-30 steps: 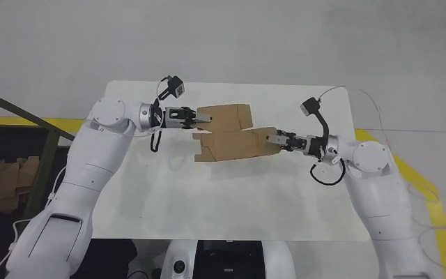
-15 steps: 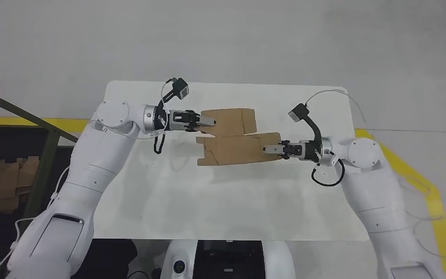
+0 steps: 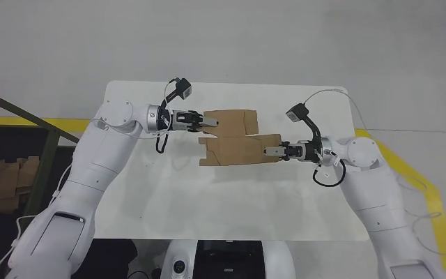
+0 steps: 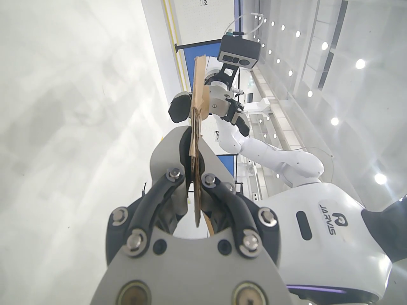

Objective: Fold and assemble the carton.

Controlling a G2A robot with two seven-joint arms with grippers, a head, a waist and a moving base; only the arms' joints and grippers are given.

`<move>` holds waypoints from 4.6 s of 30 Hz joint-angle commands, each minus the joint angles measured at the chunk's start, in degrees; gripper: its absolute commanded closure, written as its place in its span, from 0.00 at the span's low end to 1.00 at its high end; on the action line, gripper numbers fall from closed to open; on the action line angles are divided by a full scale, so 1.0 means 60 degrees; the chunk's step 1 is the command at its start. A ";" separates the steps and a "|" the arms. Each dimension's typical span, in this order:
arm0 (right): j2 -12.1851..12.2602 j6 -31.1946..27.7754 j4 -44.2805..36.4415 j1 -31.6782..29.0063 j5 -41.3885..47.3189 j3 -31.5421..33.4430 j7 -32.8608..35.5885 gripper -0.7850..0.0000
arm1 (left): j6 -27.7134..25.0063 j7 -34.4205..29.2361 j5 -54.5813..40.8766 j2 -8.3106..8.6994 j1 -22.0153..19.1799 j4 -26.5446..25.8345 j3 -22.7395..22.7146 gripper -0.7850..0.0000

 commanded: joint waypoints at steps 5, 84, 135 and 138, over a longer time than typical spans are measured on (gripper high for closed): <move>0.0021 0.0037 0.0078 0.0072 -0.0027 -0.0123 -0.0076 0.00 | 0.0024 0.0076 -0.0020 -0.0022 -0.0025 -0.0036 0.0070 1.00; 0.0149 0.1151 0.1189 0.0813 -0.0108 -0.1325 -0.0947 1.00 | 0.0139 0.0103 -0.0733 0.0258 0.0428 -0.0650 -0.0959 0.00; 0.0307 0.1411 0.0231 0.0470 0.0080 -0.1241 -0.1207 1.00 | 0.0306 0.0738 0.0634 0.0321 0.0455 -0.1142 -0.0623 0.73; 0.0312 0.1423 0.0213 0.0470 0.0083 -0.1247 -0.1217 1.00 | 0.0353 0.0761 0.0663 0.0327 0.0464 -0.1127 -0.0615 0.76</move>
